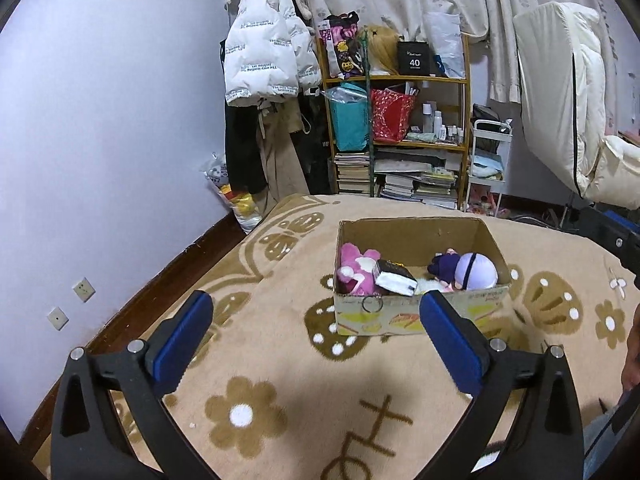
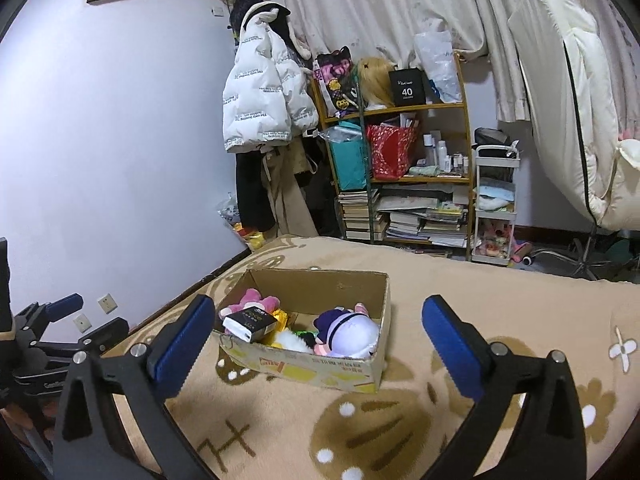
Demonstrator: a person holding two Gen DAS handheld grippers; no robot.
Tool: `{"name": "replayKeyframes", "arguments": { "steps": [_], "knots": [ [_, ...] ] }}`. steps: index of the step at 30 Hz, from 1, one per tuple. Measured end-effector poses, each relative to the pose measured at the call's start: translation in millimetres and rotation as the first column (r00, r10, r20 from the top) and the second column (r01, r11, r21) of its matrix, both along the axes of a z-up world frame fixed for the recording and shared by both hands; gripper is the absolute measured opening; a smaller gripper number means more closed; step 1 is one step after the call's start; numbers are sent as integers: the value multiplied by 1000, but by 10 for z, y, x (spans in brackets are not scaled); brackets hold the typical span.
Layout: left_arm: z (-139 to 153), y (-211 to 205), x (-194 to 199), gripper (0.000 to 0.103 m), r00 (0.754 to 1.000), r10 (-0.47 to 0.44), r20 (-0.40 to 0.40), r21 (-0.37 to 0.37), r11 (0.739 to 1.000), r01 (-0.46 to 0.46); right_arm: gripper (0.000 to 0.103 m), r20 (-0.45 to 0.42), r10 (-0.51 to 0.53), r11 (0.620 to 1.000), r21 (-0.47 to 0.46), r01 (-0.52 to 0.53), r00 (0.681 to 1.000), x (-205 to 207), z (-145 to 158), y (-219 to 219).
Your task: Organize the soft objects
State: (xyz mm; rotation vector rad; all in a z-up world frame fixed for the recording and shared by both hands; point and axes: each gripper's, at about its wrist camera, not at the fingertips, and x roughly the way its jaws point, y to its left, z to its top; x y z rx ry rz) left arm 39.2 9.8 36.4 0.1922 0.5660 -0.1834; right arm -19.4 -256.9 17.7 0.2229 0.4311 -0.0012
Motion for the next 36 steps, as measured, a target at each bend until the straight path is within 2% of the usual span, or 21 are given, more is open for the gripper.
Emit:
{"name": "replayKeyframes", "arguments": {
  "steps": [6, 14, 28, 36],
  "knots": [
    [26, 25, -201, 102, 1000, -10, 18, 6, 1000, 10, 103, -2, -6, 1000, -30, 6, 1000, -139, -2, 71],
    [-9, 17, -285, 102, 999, -24, 34, 20, 1000, 23, 103, -14, -19, 997, -74, 18, 1000, -227, -87, 129],
    [-172, -51, -166, 102, 999, -33, 42, 34, 999, 31, 103, -37, -49, 991, -124, 44, 998, -167, -276, 98],
    [-275, -147, -94, 102, 999, -38, 26, 57, 998, 36, 103, -48, -75, 993, -99, 70, 996, -141, -340, -8]
  ]
}}
